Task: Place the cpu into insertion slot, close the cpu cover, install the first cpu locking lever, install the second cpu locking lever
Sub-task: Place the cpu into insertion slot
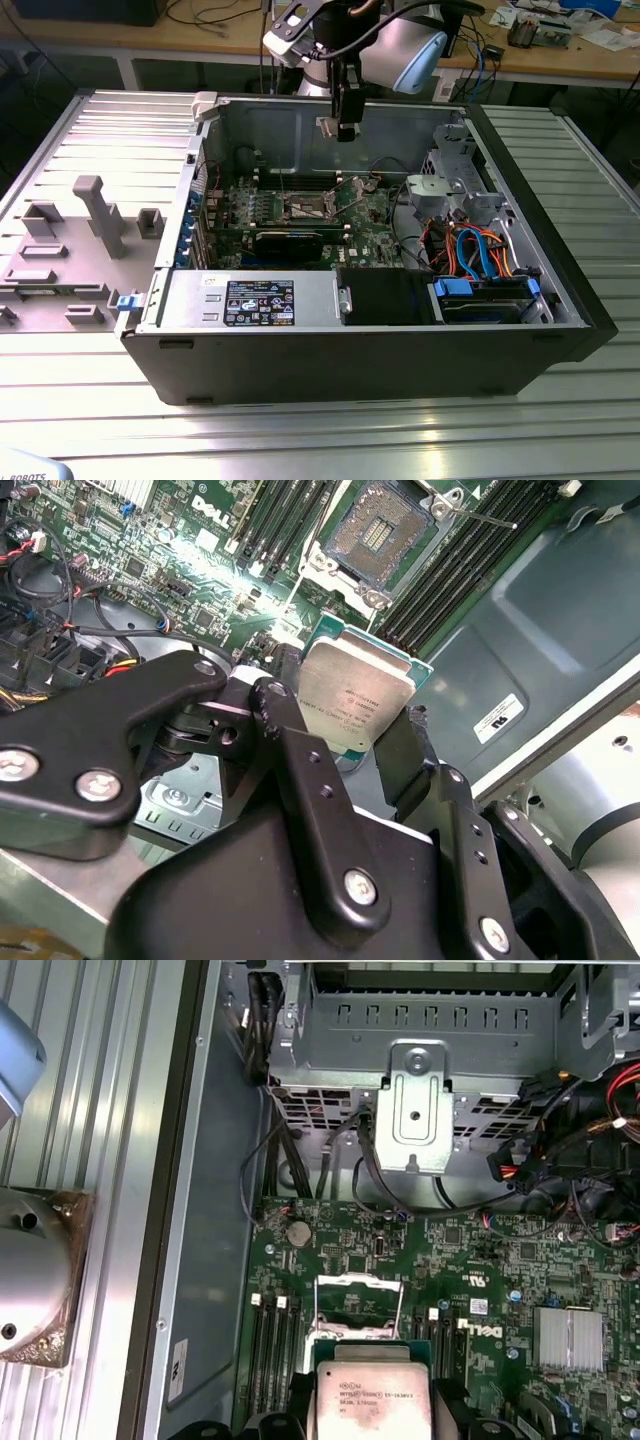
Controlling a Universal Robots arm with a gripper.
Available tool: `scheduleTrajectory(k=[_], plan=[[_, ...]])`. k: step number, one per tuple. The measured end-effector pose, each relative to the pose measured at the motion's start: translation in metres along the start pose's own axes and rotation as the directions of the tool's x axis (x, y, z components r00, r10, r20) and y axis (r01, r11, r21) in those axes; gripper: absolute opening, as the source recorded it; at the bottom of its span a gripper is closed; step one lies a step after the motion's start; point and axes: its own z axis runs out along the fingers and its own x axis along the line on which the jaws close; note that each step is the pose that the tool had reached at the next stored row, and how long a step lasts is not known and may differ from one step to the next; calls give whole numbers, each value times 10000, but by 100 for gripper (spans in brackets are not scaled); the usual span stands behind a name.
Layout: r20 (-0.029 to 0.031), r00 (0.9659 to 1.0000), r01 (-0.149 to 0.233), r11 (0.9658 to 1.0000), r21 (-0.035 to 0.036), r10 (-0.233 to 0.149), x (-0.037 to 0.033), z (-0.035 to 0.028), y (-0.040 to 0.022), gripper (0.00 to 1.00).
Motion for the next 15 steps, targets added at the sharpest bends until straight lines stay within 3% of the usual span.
scheduleTrajectory(k=[2,4,15], plan=[[-1,10000,0,10000,-1,0,1,8,0,54],[0,10000,0,10000,0,0,-1,71,-6,54],[1,10000,-7,10000,0,7,-2,76,-7,54]])
